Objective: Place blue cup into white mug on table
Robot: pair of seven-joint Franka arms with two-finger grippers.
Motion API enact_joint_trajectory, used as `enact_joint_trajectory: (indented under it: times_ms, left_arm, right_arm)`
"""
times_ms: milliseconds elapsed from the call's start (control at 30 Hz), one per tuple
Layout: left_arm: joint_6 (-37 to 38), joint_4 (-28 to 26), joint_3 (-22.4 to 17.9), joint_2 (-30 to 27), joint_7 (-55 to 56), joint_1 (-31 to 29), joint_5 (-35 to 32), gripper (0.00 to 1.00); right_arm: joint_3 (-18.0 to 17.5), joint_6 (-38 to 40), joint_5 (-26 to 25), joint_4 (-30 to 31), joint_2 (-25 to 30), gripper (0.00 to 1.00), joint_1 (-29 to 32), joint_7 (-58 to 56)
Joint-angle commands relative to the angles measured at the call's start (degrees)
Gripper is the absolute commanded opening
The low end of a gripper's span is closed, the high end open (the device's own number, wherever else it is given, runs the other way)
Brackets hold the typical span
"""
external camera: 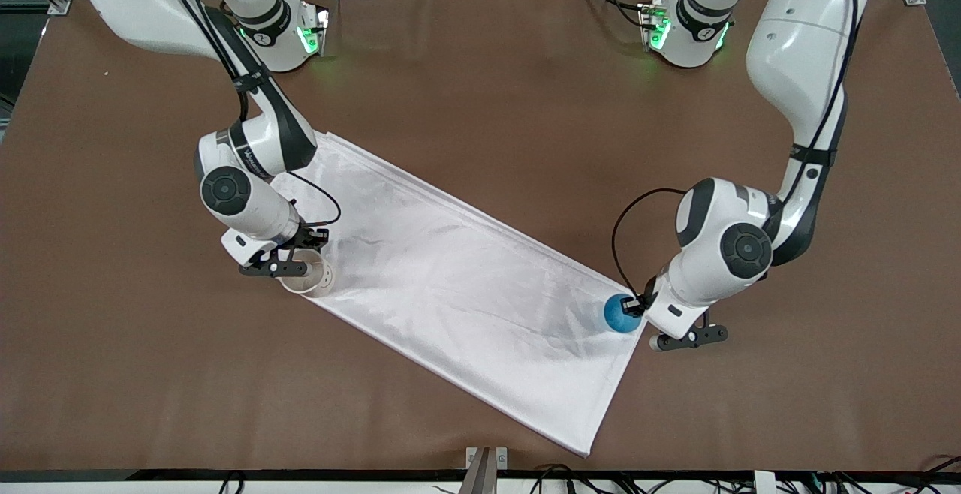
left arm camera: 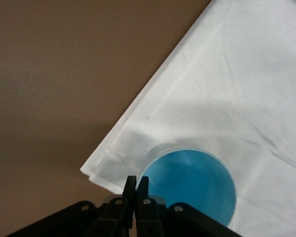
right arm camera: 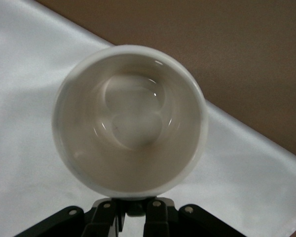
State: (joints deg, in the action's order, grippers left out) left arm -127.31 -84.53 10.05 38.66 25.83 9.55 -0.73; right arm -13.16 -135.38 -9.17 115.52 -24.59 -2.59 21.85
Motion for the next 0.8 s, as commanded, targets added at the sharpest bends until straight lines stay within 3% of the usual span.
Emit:
enact_joint_trajectory:
  times_ms: [0, 167, 433, 600, 767]
  left_arm:
    - [7.2, -2.5, -0.2, -5.7, 0.5, -0.4, -1.7, 0.0]
    - [7.8, -7.1, -0.2, -10.1, -1.9, -1.2, -1.7, 0.0]
    - [7.8, -17.0, -0.2, -18.3, -4.9, -2.2, -1.8, 0.0]
    - [7.6, -21.7, -0.2, -22.3, -5.8, -2.7, -1.8, 0.0]
    - [7.5, -25.5, -0.2, -26.0, -7.0, -3.4, -1.8, 0.0]
  right_arm:
    - [-0.6, 0.2, -1.6, -0.3, 0.9, 0.0, 0.0, 1.3]
    - [-1.6, 4.5, -1.4, -2.7, 2.2, 0.0, -0.4, 2.5]
    - [-8.4, 17.7, -1.3, -13.7, 2.2, 0.0, -0.7, 10.7]
    - [-11.8, 18.7, -1.1, -16.7, 2.0, 0.0, -2.2, 17.1]
    - [-12.2, 18.6, -1.5, -18.7, 0.9, 0.0, -6.4, 22.6]
